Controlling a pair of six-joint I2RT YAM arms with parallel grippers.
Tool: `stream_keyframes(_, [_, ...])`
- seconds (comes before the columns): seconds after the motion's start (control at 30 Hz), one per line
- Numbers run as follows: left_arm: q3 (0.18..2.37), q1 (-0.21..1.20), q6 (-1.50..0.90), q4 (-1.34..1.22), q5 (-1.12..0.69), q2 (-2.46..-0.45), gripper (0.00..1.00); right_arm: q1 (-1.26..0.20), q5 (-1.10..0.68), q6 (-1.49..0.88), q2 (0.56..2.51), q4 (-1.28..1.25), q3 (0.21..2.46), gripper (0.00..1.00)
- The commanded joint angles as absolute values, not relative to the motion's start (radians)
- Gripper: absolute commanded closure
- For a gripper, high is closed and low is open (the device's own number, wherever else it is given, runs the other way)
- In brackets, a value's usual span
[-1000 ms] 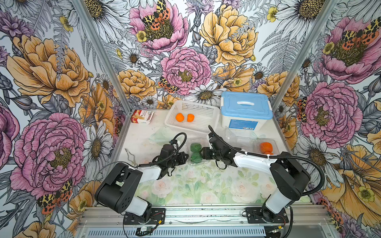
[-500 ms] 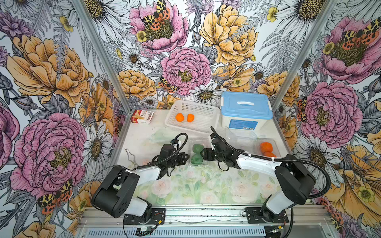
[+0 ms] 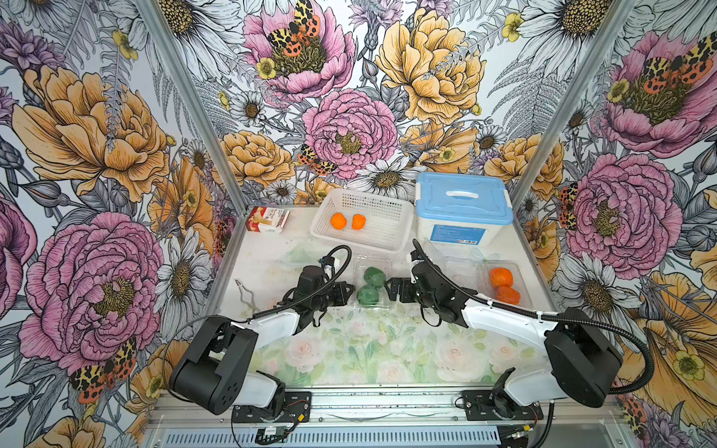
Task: Take oranges out of containers
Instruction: Open the packing box at the center of the board.
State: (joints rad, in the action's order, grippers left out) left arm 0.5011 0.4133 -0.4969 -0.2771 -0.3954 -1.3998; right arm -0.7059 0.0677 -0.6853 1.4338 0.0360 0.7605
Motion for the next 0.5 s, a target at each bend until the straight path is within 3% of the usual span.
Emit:
stream_keyframes(0.0, [0.483,0.397,-0.475,-0.353,-0.443,-1.373,1.0,-0.722,0.138,-0.725,1.402,-0.002,0.736,0.01])
stream_keyframes(0.27, [0.438,0.363,-0.514,-0.456,-0.5,-1.435,1.0,-0.787,0.233,-0.674,1.372,0.014,0.771,0.02])
stream_keyframes(0.47, [0.416,0.343,-0.544,-0.52,-0.531,-1.47,1.0,-0.819,0.181,-0.654,1.417,-0.022,0.8,0.09])
